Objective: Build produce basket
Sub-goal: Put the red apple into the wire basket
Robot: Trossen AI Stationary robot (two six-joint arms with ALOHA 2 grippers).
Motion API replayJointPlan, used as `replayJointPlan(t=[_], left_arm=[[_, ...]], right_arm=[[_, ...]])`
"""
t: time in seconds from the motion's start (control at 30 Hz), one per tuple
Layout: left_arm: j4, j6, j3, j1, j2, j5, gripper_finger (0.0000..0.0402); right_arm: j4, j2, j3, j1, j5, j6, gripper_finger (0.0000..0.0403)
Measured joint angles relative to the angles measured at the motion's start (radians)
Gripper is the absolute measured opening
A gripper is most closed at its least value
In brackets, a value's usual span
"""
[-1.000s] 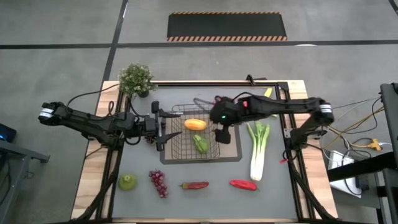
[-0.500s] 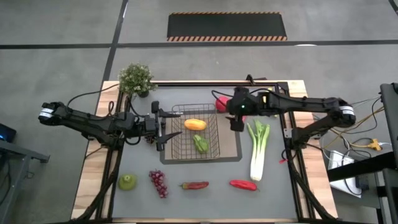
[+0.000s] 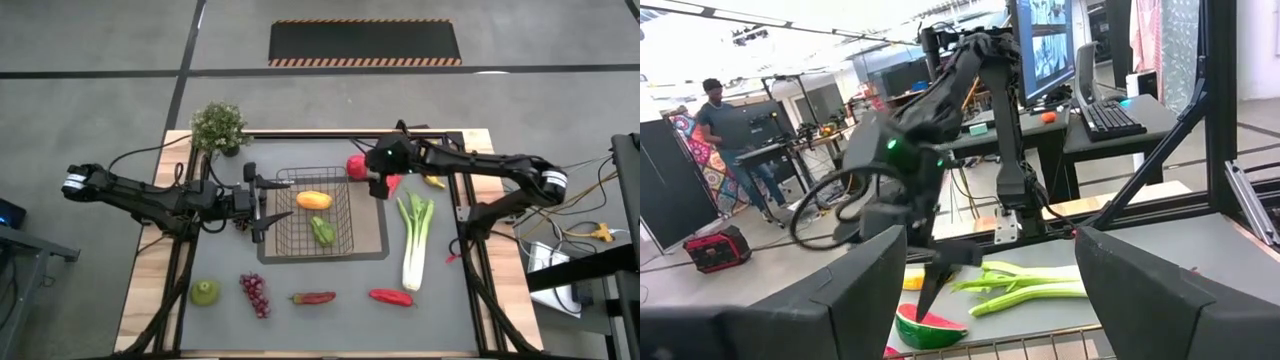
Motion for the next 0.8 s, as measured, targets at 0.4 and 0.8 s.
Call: replayJointPlan(t=[0.4, 0.8], left_arm=[[-0.001, 0.003, -0.001, 0.0, 0.0, 0.0, 0.0272], [-0.001, 0.005, -0.001, 0.0, 0.0, 0.0, 0.0272]], right_arm=[[0.029, 0.212, 0.053, -0.107, -0.041, -0.035, 0.0327], [0.04, 0.317, 0.117, -0.129, -0.063, -0.035, 0.0327]])
